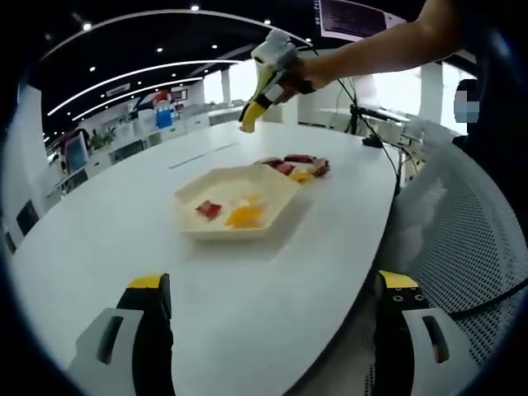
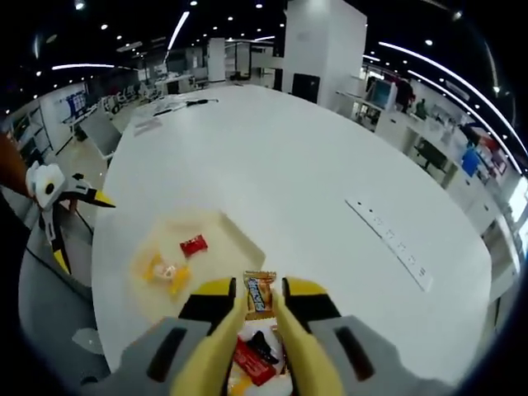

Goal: Place the target food into the container with the food tongs after gripping and lifting it, then release it inside without dropping or visibly crushing the food.

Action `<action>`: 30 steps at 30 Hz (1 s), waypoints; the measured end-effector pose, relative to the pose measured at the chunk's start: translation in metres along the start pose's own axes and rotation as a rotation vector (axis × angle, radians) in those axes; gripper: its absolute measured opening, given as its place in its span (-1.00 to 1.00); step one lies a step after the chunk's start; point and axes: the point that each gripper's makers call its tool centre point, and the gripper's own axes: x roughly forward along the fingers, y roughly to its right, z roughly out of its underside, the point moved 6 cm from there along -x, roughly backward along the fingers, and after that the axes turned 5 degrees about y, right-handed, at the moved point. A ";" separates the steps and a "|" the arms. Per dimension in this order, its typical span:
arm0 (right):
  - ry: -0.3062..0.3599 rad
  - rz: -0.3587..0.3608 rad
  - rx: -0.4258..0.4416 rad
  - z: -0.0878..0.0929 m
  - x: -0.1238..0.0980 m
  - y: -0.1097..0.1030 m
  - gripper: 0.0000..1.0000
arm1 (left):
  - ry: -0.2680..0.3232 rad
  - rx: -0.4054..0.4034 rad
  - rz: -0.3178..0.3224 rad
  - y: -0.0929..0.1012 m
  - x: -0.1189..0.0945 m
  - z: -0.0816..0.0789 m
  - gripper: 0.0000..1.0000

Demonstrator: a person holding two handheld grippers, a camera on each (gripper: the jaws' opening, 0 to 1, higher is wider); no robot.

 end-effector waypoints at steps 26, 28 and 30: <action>-0.001 -0.037 -0.040 -0.047 0.034 -0.054 -0.57 | 0.024 0.015 0.007 0.006 0.002 -0.009 0.99; 0.001 -0.041 -0.048 -0.051 0.036 -0.056 -0.57 | 0.029 0.015 0.004 0.006 0.001 -0.010 0.99; 0.002 -0.044 -0.054 -0.054 0.039 -0.056 -0.57 | 0.026 0.016 0.002 0.005 0.001 -0.010 0.99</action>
